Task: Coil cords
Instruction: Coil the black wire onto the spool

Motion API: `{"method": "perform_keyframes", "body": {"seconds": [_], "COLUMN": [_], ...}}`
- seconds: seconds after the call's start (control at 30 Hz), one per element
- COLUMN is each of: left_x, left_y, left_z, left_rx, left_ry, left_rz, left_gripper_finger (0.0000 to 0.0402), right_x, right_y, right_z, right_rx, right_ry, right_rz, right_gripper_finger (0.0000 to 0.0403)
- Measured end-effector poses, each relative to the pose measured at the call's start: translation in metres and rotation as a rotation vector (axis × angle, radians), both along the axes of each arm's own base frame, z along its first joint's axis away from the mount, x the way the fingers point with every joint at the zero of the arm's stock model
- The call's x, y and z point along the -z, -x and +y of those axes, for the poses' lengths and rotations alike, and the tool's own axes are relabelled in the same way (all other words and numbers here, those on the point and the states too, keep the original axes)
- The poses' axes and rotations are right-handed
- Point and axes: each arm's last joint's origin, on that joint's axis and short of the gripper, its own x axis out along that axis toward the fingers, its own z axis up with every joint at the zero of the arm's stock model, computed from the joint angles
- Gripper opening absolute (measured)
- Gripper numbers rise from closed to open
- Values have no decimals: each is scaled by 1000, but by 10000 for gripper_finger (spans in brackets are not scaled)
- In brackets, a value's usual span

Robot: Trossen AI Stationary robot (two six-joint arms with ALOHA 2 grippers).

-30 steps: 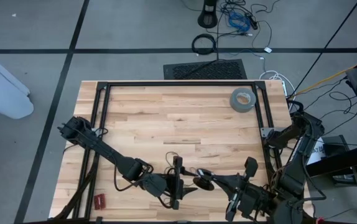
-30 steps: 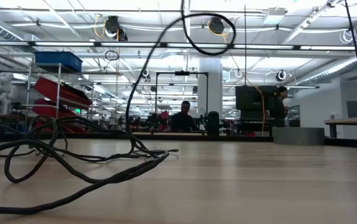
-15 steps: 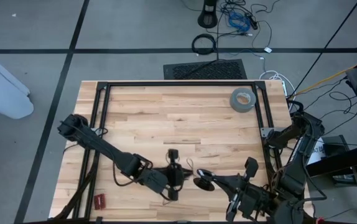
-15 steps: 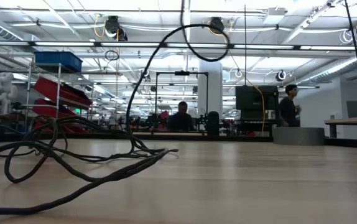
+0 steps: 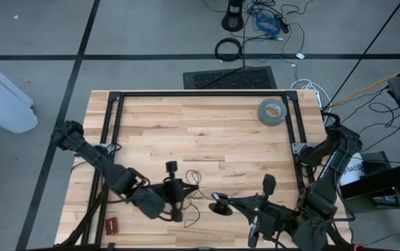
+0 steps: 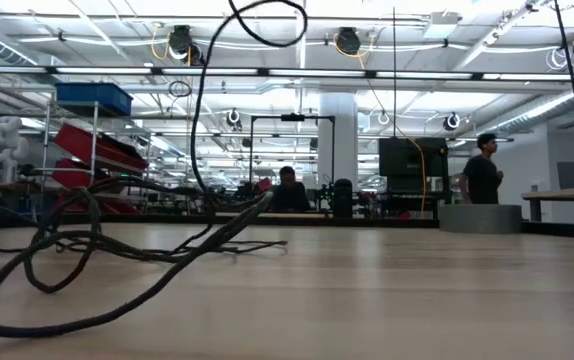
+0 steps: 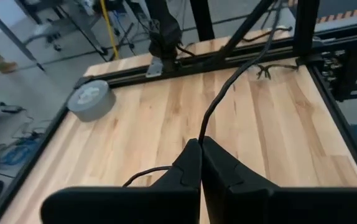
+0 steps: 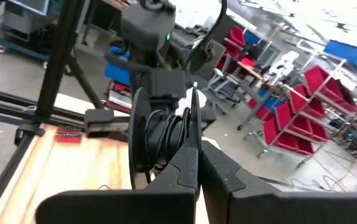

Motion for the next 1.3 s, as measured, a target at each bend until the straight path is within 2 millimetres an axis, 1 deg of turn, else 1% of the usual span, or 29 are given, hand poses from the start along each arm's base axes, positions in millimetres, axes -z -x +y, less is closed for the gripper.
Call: {"method": "perform_keyframes", "body": {"seconds": [0.1,0.23,0.43,0.6,0.73,0.83,0.93,1.17,1.3], "left_x": [-4,-8,-16,-19,-22,-23,-23,-23,-24], "left_y": [12,27,43,47,49,50,50,50,50], "left_z": [0,5,4,-5,-10,-12,-13,-12,-12], "left_rx": [-49,-144,-161,-135,-111,-101,-99,-111,-112], "left_ry": [-34,-52,-14,6,13,18,18,12,15], "left_rz": [1,8,-18,-46,-69,-77,-77,-82,-85], "left_gripper_finger": [3,3,2,2,2,2,2,2,2], "right_x": [2,3,7,11,15,19,24,29,31], "right_y": [-3,-5,-6,-15,-24,-29,-32,-37,-38], "right_z": [-2,-3,-6,-14,-24,-31,-37,-42,-44], "right_rx": [-23,-54,-43,-73,-76,-48,-77,-168,-166], "right_ry": [-18,-38,-43,-41,-54,-53,-68,-114,-103], "right_rz": [12,19,40,83,122,156,213,291,312], "right_gripper_finger": [0,0,0,0,0,0,0,0,0]}}
